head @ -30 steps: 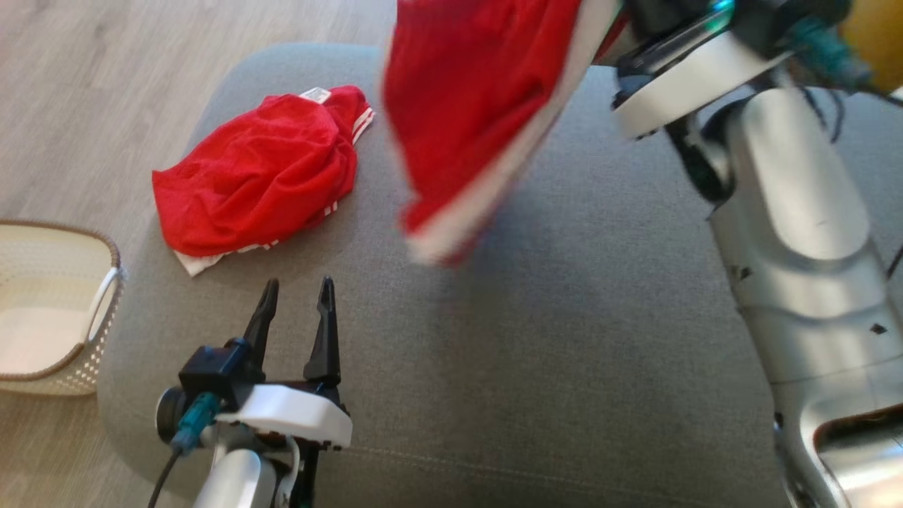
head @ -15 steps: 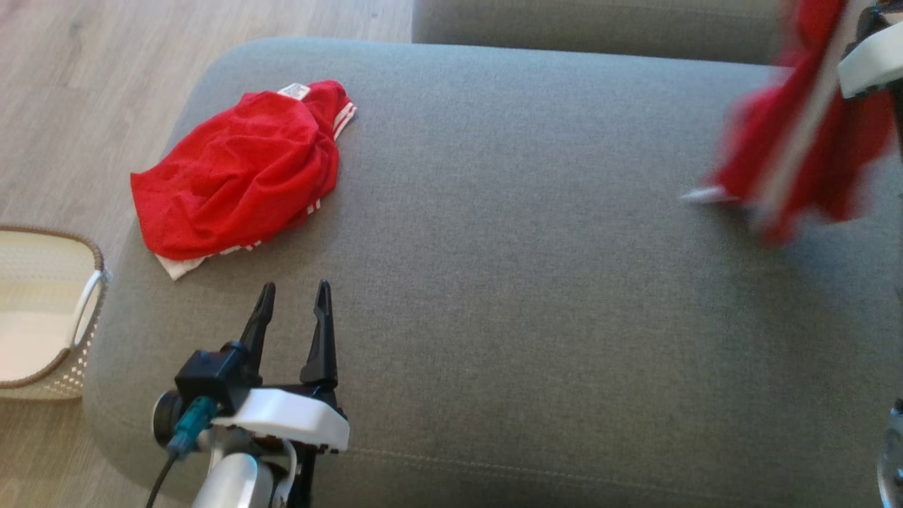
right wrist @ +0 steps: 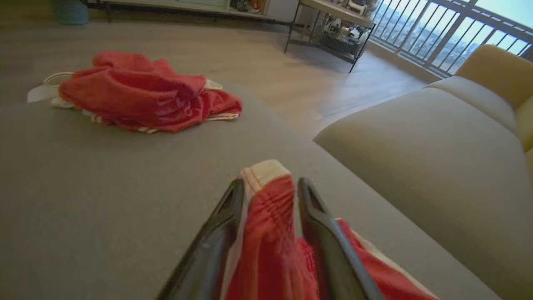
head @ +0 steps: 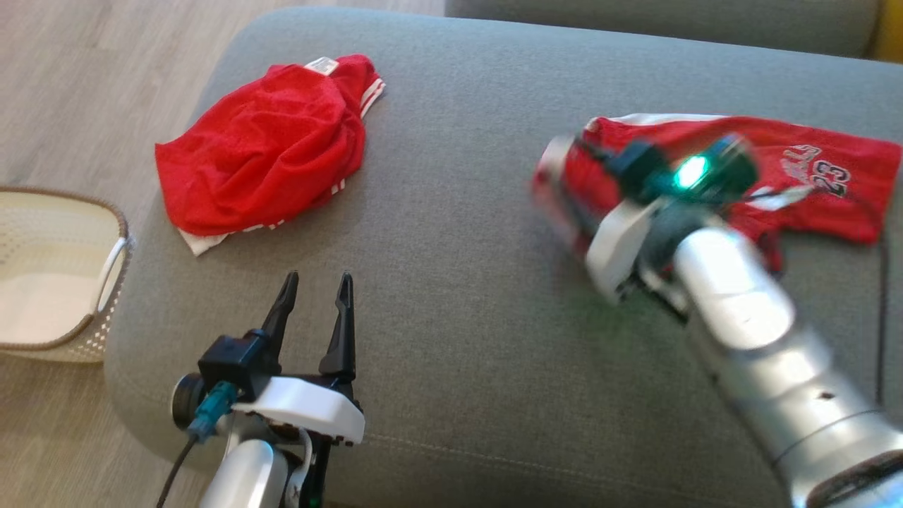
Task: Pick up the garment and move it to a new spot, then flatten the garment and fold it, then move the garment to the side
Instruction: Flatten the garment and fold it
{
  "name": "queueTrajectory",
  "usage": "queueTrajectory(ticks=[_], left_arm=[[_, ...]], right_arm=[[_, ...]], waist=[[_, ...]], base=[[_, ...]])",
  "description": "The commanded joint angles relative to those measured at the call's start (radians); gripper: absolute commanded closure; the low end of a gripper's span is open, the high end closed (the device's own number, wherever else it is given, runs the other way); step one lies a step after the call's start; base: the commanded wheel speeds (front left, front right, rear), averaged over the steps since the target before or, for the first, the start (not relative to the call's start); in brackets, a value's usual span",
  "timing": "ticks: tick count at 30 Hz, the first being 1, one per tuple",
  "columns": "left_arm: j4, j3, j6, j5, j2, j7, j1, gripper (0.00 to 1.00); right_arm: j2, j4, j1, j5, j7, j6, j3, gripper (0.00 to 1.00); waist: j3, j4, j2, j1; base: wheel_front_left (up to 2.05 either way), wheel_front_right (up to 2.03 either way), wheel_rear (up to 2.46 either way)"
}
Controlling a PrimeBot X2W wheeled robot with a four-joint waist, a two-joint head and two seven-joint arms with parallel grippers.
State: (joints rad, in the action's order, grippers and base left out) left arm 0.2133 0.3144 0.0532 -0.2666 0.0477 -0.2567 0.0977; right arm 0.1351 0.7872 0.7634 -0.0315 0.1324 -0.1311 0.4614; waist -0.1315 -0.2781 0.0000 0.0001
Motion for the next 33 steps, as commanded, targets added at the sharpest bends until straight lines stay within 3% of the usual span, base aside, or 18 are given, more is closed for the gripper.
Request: queueTrajectory(ticks=[1, 6, 13, 18, 23, 33], left_arm=[[-0.024, -0.024, -0.001, 0.007, 0.003, -0.005, 0.043, 0.0], [-0.016, -0.026, 0.002, 0.007, 0.003, -0.005, 0.039, 0.0], [-0.028, -0.036, 0.004, 0.0, 0.003, -0.005, 0.029, 0.0], [-0.069, -0.061, 0.019, -0.012, 0.003, -0.005, 0.025, 0.0], [-0.111, -0.079, 0.033, -0.014, 0.003, -0.005, 0.025, 0.0], [-0.119, -0.101, 0.045, -0.001, 0.003, -0.005, 0.016, 0.0]], right_arm=[[-0.028, -0.003, 0.03, -0.031, 0.024, 0.0, 0.04, 0.0], [-0.024, 0.065, 0.046, -0.083, 0.068, 0.0, 0.081, 0.0], [0.018, 0.048, 0.03, -0.114, 0.111, 0.0, -0.036, 0.0], [0.022, -0.059, -0.062, -0.104, 0.125, 0.0, -0.201, 0.0], [-0.018, -0.226, -0.208, -0.063, 0.128, 0.0, -0.366, 0.0], [-0.083, -0.474, -0.483, -0.048, 0.08, 0.0, -0.493, 0.0]], waist=[[-0.004, -0.006, 0.0, -0.0001], [0.005, 0.008, 0.0, -0.0001], [0.04, 0.071, 0.0, -0.0001], [0.063, 0.146, 0.0, -0.0001], [0.065, 0.218, 0.0, -0.0001], [0.048, 0.295, 0.0, -0.0001]], base=[[0.0, 0.0, 0.0], [0.0, 0.0, 0.0], [0.0, 0.0, 0.0], [0.0, 0.0, 0.0], [0.0, 0.0, 0.0], [0.0, 0.0, 0.0]])
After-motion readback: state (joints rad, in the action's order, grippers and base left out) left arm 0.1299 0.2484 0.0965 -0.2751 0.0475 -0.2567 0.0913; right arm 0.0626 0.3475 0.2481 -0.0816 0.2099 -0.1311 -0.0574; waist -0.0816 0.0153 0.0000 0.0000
